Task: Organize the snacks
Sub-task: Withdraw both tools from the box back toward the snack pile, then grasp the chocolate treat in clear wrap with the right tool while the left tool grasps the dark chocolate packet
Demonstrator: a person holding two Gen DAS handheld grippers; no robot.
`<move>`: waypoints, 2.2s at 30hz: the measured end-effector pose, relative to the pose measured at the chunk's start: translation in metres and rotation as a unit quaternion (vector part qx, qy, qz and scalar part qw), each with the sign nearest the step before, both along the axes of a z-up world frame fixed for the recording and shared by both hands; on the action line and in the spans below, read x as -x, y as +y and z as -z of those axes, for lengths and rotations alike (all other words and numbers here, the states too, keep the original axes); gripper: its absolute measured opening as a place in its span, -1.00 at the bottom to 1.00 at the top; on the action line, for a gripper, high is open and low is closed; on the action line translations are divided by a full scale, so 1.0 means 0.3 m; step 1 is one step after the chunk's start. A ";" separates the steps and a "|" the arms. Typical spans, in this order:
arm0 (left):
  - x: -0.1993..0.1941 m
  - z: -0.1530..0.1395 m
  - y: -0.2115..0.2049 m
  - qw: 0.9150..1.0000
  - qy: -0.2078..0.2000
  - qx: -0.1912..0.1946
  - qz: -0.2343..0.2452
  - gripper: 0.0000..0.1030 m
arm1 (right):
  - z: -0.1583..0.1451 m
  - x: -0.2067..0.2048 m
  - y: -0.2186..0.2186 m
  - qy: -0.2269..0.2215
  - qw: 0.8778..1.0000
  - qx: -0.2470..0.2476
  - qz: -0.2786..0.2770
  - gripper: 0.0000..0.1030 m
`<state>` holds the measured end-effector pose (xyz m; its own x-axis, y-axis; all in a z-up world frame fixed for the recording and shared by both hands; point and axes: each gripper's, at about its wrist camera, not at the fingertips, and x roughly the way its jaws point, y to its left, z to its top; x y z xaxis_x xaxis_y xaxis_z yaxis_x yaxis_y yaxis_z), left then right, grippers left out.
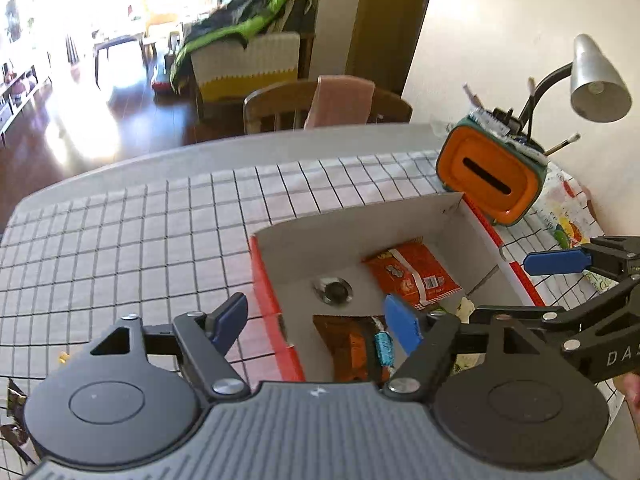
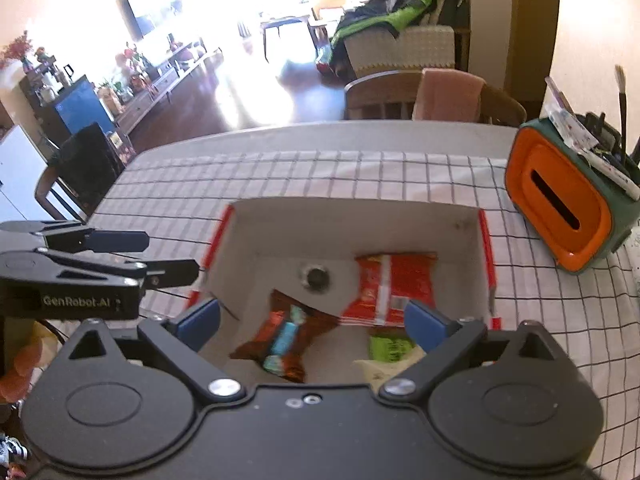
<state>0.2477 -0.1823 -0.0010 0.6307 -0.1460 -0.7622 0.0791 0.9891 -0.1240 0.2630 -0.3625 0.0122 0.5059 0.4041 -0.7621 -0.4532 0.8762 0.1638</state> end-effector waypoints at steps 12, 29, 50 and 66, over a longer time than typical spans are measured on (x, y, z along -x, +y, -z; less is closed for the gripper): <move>0.236 -0.054 0.198 0.997 -0.078 0.003 -0.026 0.79 | -0.040 0.143 0.170 -0.036 0.998 -0.035 -0.032 0.99; 0.481 0.059 0.636 0.996 -0.059 -0.008 -0.073 0.91 | 0.105 0.268 0.527 -0.002 0.997 -0.030 -0.074 0.99; 0.515 0.319 1.029 0.995 0.015 -0.026 -0.092 0.91 | 0.378 0.350 0.827 0.084 0.996 0.018 -0.013 0.96; 0.408 0.406 1.200 0.987 0.065 0.025 -0.143 0.89 | 0.543 0.286 1.006 0.098 0.980 0.081 0.152 0.81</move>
